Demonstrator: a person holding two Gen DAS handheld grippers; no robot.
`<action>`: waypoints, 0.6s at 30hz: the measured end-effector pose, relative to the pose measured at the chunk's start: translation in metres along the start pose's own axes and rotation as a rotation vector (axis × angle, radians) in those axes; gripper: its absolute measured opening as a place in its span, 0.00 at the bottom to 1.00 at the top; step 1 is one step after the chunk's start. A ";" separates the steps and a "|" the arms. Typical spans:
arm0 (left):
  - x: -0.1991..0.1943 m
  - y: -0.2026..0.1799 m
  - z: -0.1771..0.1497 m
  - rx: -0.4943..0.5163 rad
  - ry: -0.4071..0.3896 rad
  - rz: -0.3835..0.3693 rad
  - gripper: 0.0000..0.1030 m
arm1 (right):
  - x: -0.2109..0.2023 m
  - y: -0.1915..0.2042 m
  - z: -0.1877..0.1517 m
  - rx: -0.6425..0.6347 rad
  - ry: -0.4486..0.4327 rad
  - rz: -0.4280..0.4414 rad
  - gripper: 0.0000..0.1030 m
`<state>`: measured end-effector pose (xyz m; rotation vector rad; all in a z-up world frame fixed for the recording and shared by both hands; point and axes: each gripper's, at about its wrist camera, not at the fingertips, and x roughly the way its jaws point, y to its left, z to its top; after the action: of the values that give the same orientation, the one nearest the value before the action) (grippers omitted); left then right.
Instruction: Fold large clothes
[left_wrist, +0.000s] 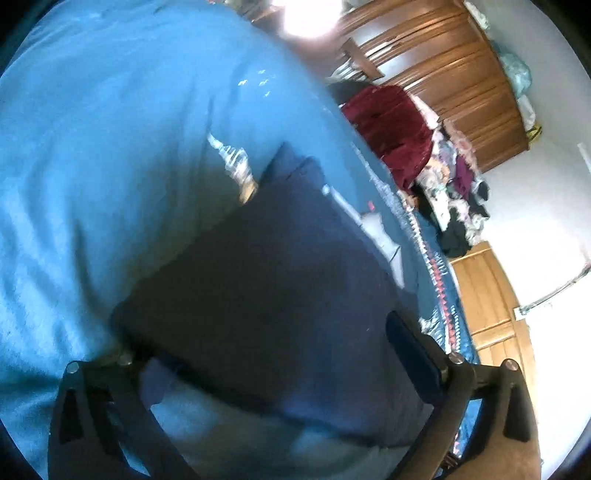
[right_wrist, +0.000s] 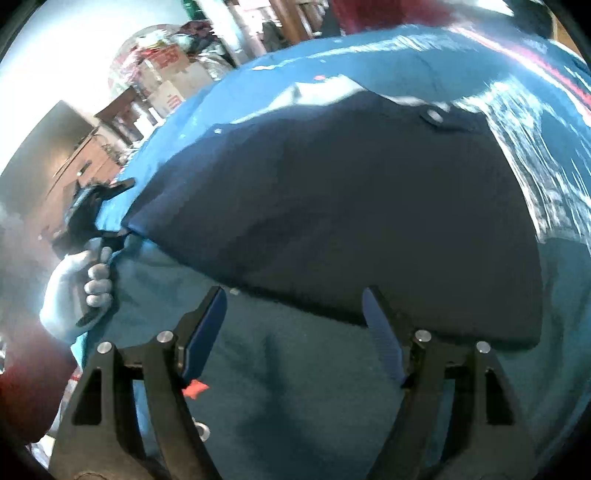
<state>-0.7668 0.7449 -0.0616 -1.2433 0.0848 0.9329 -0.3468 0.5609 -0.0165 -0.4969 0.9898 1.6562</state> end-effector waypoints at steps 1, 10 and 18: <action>0.003 -0.002 0.001 0.007 -0.008 0.005 0.54 | 0.000 0.005 0.006 -0.007 -0.002 0.015 0.73; 0.002 -0.077 -0.022 0.420 -0.102 0.143 0.10 | 0.050 0.079 0.146 -0.153 -0.006 0.154 0.75; 0.018 -0.130 -0.050 0.676 -0.103 0.183 0.10 | 0.196 0.204 0.244 -0.395 0.335 0.079 0.84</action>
<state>-0.6507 0.7106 0.0106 -0.5661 0.4041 1.0108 -0.5605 0.8599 0.0472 -1.0368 0.9282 1.8873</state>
